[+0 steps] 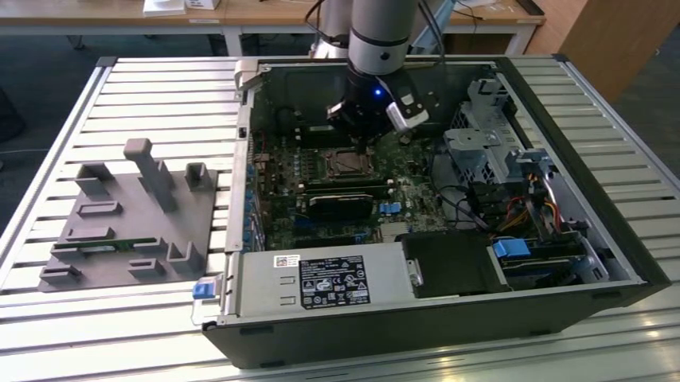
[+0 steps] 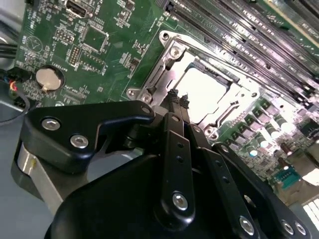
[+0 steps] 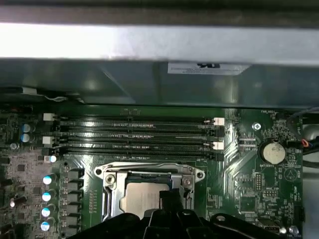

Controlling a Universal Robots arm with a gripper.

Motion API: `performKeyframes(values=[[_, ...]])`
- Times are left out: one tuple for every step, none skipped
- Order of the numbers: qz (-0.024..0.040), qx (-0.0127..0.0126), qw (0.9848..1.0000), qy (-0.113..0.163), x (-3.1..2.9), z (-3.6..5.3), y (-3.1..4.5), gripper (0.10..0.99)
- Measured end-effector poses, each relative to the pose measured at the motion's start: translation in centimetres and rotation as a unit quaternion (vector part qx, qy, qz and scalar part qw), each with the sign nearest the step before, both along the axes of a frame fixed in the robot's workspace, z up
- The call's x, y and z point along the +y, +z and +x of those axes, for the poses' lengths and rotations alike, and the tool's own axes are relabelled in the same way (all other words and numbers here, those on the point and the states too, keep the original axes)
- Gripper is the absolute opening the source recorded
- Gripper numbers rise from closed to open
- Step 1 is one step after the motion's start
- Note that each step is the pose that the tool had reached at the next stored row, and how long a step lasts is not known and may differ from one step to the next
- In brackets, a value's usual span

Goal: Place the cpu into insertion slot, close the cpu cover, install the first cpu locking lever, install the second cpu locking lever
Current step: 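Install the second cpu locking lever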

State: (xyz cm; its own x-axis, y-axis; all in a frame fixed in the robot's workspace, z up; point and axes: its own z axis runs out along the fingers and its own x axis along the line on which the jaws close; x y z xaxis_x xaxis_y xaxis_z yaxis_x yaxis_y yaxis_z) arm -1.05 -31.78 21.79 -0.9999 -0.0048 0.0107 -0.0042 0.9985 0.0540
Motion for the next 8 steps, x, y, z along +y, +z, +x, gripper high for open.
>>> performKeyframes(values=[[0.0001, 0.0, 1.0, 0.0, 0.0, 0.0, 0.31, 0.106], [0.0, 0.0, 1.0, 0.0, 0.0, 0.0, 0.64, 0.106], [0.0, 0.0, 1.0, 0.0, 0.0, 0.0, 0.91, 0.106], [0.0, 0.0, 1.0, 0.0, -0.01, 0.0, 1.05, 0.106], [0.0001, -0.0001, 1.0, 0.0, -0.04, -0.01, 1.07, 0.106], [0.0001, -0.0001, 1.0, 0.0, -0.08, -0.01, 1.07, 0.106], [0.0, -0.0001, 1.0, 0.0, -0.15, -0.01, 1.08, 0.106], [0.0, -0.0001, 1.0, 0.0, -0.24, -0.02, 1.08, 0.106]])
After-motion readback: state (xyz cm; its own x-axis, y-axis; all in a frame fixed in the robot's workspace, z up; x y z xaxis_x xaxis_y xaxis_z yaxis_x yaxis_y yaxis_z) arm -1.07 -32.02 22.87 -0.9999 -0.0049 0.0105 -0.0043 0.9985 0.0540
